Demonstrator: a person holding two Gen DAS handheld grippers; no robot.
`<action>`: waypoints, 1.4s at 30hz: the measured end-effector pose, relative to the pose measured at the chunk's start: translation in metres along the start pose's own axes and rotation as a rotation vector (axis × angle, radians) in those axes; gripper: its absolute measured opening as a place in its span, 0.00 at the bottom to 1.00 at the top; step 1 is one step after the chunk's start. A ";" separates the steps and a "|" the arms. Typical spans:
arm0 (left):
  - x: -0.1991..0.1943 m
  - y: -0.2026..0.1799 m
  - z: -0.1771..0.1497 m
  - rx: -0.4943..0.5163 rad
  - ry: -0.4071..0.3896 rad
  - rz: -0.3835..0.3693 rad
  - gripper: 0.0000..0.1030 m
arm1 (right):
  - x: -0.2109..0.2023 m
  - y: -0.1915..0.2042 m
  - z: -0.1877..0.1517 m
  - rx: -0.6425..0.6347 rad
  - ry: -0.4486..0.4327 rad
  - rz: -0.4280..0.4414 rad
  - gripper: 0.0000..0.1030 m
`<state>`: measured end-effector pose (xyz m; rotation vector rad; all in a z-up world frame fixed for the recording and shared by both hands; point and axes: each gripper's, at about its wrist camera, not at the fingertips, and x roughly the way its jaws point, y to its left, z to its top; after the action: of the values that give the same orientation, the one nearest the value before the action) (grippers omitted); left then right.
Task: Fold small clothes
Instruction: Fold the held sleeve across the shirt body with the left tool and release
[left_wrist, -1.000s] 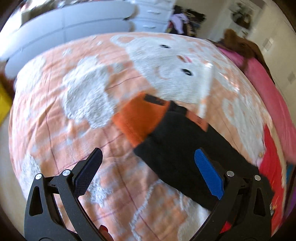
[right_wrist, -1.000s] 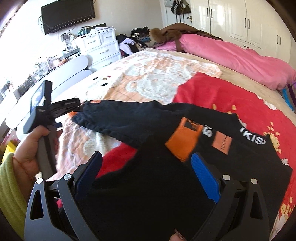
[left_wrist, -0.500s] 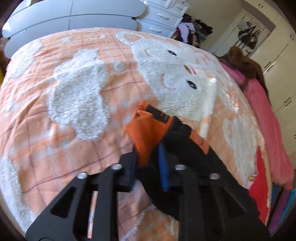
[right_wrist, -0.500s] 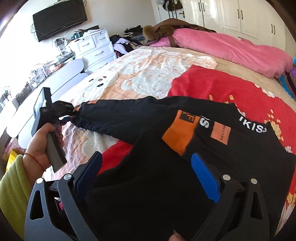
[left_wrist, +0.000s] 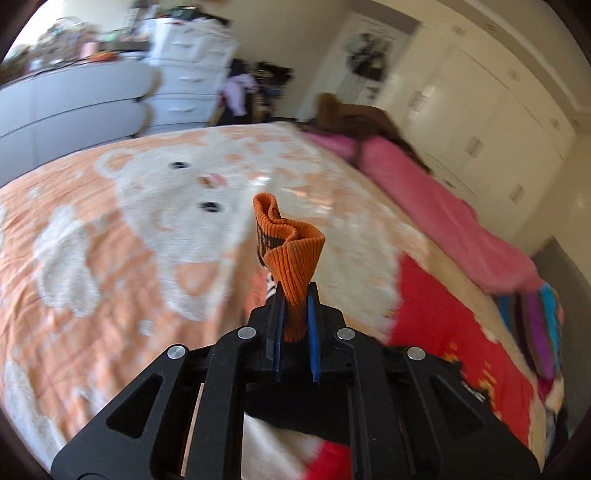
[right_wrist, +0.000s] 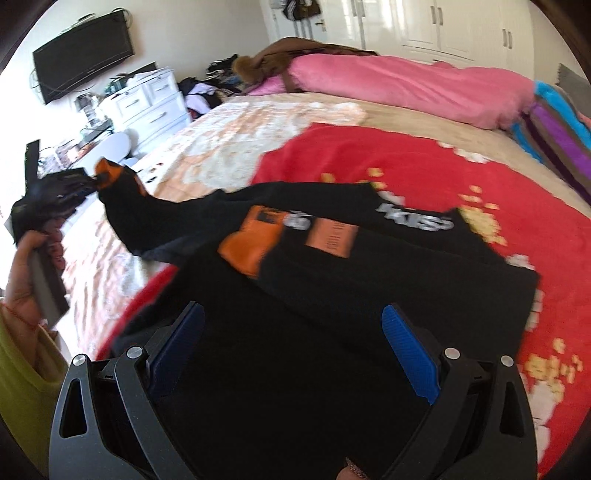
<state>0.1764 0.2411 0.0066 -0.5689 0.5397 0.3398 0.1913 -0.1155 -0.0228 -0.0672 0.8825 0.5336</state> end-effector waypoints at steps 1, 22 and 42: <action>-0.003 -0.013 -0.003 0.028 0.005 -0.022 0.04 | -0.003 -0.007 -0.001 0.006 -0.002 -0.011 0.93; 0.020 -0.189 -0.138 0.339 0.318 -0.299 0.04 | -0.044 -0.152 -0.028 0.293 -0.116 -0.180 0.93; 0.049 -0.209 -0.206 0.485 0.500 -0.352 0.12 | -0.034 -0.174 -0.035 0.353 -0.099 -0.201 0.93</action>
<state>0.2292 -0.0382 -0.0812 -0.2616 0.9518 -0.2773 0.2305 -0.2899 -0.0476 0.1887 0.8509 0.1866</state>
